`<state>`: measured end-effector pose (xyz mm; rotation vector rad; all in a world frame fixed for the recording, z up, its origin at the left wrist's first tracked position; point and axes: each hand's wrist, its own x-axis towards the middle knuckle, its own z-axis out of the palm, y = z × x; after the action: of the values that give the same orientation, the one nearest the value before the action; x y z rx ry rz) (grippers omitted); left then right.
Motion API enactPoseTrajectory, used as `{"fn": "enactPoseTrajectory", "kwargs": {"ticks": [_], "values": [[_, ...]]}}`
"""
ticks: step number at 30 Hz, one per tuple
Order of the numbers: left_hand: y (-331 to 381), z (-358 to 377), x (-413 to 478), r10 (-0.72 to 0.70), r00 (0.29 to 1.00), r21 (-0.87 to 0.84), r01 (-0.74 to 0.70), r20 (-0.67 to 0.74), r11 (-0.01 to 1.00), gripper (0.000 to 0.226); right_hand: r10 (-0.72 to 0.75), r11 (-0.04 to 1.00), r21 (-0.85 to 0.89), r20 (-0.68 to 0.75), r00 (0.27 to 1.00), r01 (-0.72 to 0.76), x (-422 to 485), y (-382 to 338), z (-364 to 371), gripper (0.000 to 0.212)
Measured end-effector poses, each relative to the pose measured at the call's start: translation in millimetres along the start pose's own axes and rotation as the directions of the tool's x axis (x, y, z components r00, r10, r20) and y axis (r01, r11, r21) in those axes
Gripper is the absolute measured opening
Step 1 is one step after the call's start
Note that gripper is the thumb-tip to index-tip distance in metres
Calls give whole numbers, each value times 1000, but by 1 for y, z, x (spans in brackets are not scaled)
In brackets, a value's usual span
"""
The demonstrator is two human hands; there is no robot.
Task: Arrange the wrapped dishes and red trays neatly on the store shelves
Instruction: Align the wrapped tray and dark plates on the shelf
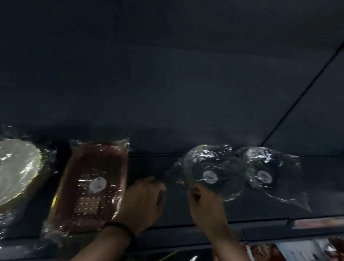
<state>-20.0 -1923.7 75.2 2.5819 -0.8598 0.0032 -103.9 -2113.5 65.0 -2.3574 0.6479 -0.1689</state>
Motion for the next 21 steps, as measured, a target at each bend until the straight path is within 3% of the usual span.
{"fn": "enactPoseTrajectory", "kwargs": {"ticks": [3,8,13,17,21], "values": [[47,29,21,89,994,-14,-88,69,996,26,100,994,54,-57,993,-97,4,54,-43,9],[111,70,51,151,979,-33,-148,138,989,22,225,968,-86,-130,966,-238,11,142,-102,8],[150,102,67,137,977,-47,-131,165,990,22,226,940,-198,-241,944,-276,27,205,-138,38],[165,117,71,96,977,-9,-96,193,995,21,169,930,-289,-214,962,-228,46,229,-151,43],[174,123,71,46,981,14,-50,188,999,20,184,873,-442,-91,979,-206,60,240,-148,42]]}}
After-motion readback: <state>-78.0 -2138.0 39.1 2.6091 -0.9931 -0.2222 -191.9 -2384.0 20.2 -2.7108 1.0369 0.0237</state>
